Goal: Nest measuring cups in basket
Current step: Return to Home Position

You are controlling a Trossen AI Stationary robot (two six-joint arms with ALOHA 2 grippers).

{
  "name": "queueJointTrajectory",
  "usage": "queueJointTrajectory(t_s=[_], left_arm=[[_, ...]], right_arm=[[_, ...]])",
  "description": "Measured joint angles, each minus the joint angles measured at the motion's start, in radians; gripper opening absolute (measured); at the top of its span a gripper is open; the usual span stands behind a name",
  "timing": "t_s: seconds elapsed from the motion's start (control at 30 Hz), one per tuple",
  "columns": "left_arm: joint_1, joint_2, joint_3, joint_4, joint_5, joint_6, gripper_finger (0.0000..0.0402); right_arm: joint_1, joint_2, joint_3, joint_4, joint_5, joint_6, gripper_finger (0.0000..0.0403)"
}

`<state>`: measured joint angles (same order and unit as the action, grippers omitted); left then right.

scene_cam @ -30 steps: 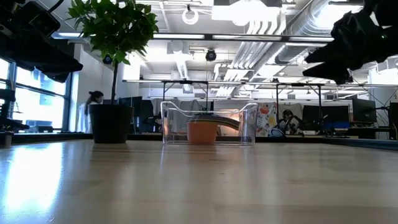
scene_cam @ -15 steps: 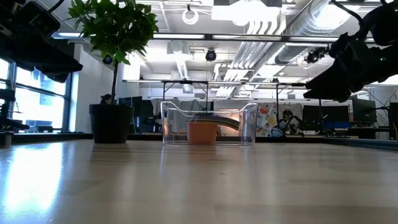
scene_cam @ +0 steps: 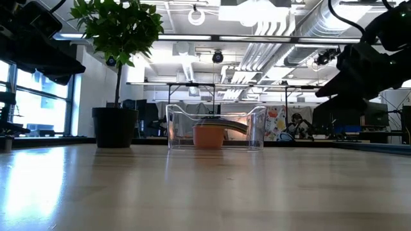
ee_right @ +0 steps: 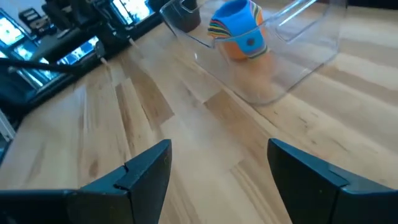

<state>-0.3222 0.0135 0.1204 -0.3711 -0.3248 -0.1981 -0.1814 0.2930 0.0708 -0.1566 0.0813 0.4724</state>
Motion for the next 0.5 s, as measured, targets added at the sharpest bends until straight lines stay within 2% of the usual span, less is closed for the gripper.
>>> queueJointTrajectory(t_s=[0.13, 0.5], left_arm=[[0.0, 0.0, 0.0, 0.0, 0.0, 0.0, 0.0062], [0.0, 0.0, 0.0, 0.0, 0.0, 0.0, 0.0062]], right_arm=[[0.0, 0.0, 0.0, 0.0, 0.0, 0.049, 0.0256], [0.0, 0.0, 0.0, 0.0, 0.0, 0.046, 0.0256]])
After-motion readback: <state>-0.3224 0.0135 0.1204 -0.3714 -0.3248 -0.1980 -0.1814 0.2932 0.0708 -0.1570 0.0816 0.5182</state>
